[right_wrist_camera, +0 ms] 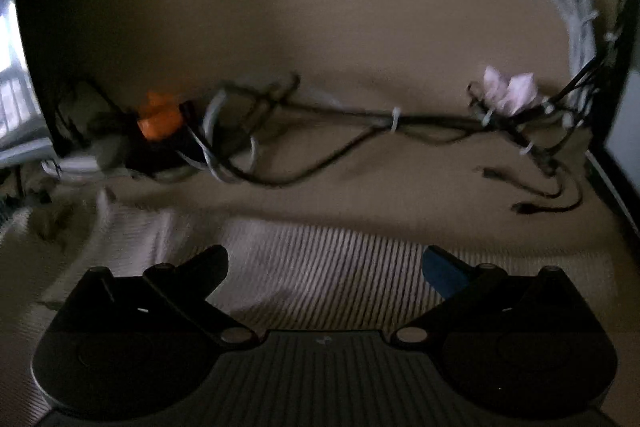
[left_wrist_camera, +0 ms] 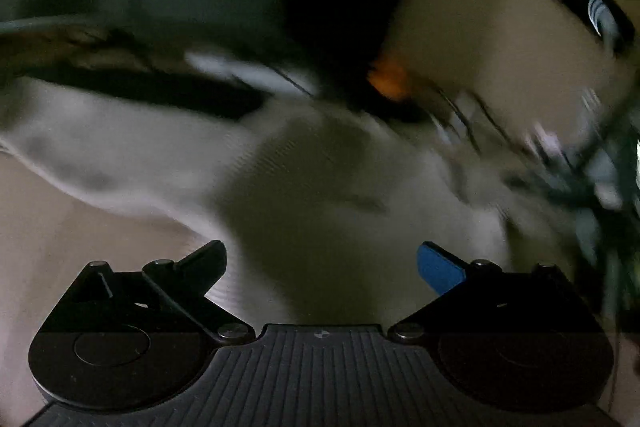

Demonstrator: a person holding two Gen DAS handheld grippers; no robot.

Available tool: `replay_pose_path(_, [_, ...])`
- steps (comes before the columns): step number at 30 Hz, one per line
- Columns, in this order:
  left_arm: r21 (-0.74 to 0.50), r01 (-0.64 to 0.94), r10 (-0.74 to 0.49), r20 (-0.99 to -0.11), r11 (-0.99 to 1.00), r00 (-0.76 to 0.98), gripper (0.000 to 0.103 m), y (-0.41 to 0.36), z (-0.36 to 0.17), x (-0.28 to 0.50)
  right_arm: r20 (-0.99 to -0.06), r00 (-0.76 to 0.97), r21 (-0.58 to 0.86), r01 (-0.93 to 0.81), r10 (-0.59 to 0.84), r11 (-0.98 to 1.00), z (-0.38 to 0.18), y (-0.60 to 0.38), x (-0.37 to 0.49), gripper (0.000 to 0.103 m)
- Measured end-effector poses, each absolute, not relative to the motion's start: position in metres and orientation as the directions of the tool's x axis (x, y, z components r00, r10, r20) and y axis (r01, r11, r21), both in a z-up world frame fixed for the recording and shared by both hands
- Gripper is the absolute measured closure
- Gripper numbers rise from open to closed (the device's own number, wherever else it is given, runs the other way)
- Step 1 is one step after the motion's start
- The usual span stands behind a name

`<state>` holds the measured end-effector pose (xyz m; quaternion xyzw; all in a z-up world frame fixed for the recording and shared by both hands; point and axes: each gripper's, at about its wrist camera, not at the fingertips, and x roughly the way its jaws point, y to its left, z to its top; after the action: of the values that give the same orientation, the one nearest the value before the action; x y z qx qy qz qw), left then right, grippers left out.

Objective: Fold clothes

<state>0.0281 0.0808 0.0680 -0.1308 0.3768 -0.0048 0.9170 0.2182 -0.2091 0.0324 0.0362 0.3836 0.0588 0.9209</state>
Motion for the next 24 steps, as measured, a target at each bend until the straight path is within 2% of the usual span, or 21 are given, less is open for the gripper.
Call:
replay_pose_path(2, [-0.247,-0.057,-0.144,-0.719,0.967,0.680,0.000,0.059,0.055,0.032,-0.737,0.669,0.064,-0.078,0.100,0.995,0.022,-0.209,0.222,0.000])
replay_pose_path(5, [-0.319,-0.050,-0.219,-0.747,0.946,0.628,0.000,0.049,0.037,0.036,-0.756,0.651,0.011,-0.090,0.067,0.996,0.012,-0.218,0.217,0.000])
replay_pose_path(9, [-0.323,-0.026,-0.237,-0.742,0.946,0.627,0.000,0.032,0.035,0.034,-0.765,0.642,0.013,-0.064,0.051,0.998,0.012,-0.247,0.209,0.000])
replay_pose_path(14, [-0.412,0.011,-0.331,-0.716,0.911,0.615,0.000,0.008,0.040,0.023,-0.768,0.639,-0.030,0.027,-0.041,0.999,0.015,-0.279,0.186,0.000])
replay_pose_path(16, [-0.431,0.064,-0.385,-0.718,0.900,0.580,0.000,-0.007,0.041,0.016,-0.764,0.639,-0.066,0.056,-0.086,0.996,0.019,-0.284,0.175,0.000])
replay_pose_path(19, [-0.465,0.113,-0.444,-0.703,0.878,0.556,0.000,-0.002,0.050,0.012,-0.708,0.695,-0.150,0.027,-0.127,0.988,0.036,-0.269,0.150,0.000])
replay_pose_path(21, [-0.474,0.110,-0.441,-0.676,0.874,0.590,0.000,0.015,0.060,0.011,-0.681,0.731,-0.110,-0.044,-0.043,0.993,0.051,-0.256,0.128,0.000])
replay_pose_path(24, [-0.413,0.029,-0.311,-0.636,0.910,0.706,0.000,0.058,0.077,0.021,-0.690,0.709,0.001,-0.194,0.141,0.981,0.064,-0.232,0.095,0.000])
